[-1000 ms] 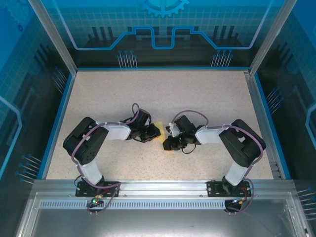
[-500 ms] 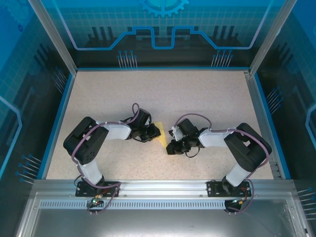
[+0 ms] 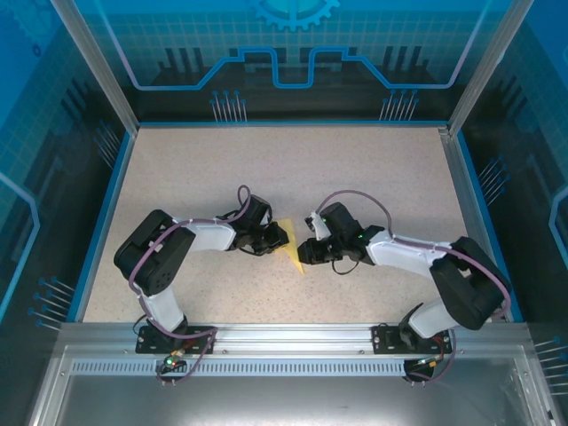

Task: Fold a paper plane with a square sheet of paper (pick it up from the middle)
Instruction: Fold the paper plane at the center of the table.

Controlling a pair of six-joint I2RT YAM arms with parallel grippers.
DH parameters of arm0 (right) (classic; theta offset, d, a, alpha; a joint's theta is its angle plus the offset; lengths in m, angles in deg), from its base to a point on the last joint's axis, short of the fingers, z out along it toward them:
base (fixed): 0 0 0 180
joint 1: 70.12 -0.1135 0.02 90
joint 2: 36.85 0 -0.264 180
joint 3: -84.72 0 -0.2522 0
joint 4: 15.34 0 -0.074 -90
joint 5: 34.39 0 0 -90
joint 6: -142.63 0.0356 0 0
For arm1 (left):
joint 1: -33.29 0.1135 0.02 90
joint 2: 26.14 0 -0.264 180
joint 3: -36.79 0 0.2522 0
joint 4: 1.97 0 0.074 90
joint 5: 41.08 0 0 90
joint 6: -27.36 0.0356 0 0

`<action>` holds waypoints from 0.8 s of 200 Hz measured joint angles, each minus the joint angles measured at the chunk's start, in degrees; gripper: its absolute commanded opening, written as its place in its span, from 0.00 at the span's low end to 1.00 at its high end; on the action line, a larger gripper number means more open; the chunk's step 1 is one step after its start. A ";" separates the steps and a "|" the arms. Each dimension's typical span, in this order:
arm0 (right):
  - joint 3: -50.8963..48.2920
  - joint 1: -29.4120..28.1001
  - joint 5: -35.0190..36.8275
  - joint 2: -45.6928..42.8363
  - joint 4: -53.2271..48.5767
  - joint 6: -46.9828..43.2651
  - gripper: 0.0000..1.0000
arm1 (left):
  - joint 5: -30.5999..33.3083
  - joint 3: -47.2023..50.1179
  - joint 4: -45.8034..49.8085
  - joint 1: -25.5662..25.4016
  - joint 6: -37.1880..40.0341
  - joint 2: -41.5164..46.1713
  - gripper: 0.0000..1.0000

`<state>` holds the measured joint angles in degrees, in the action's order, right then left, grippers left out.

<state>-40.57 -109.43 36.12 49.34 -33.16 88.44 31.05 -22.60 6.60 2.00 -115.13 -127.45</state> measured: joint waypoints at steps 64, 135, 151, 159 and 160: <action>2.45 -0.48 -0.87 9.35 2.47 0.63 0.14 | -0.35 -0.02 0.02 0.04 0.17 0.00 0.19; 1.16 -0.48 -2.43 10.97 4.28 1.25 0.13 | -0.46 -0.37 0.44 0.04 0.42 0.00 0.20; 1.09 -0.48 -2.38 10.95 4.37 1.25 0.13 | -0.52 -0.46 0.59 0.04 0.57 0.00 0.21; 1.09 -0.48 -2.34 10.95 4.35 1.25 0.12 | -0.63 -0.50 0.63 0.04 0.61 0.02 0.21; 1.09 -0.48 -2.32 10.95 4.35 1.25 0.12 | -0.66 -0.50 0.63 0.04 0.61 0.02 0.21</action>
<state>-39.48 -109.91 33.80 60.29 -28.81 89.69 30.39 -23.10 7.23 2.04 -114.52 -127.43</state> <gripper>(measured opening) 0.131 0.205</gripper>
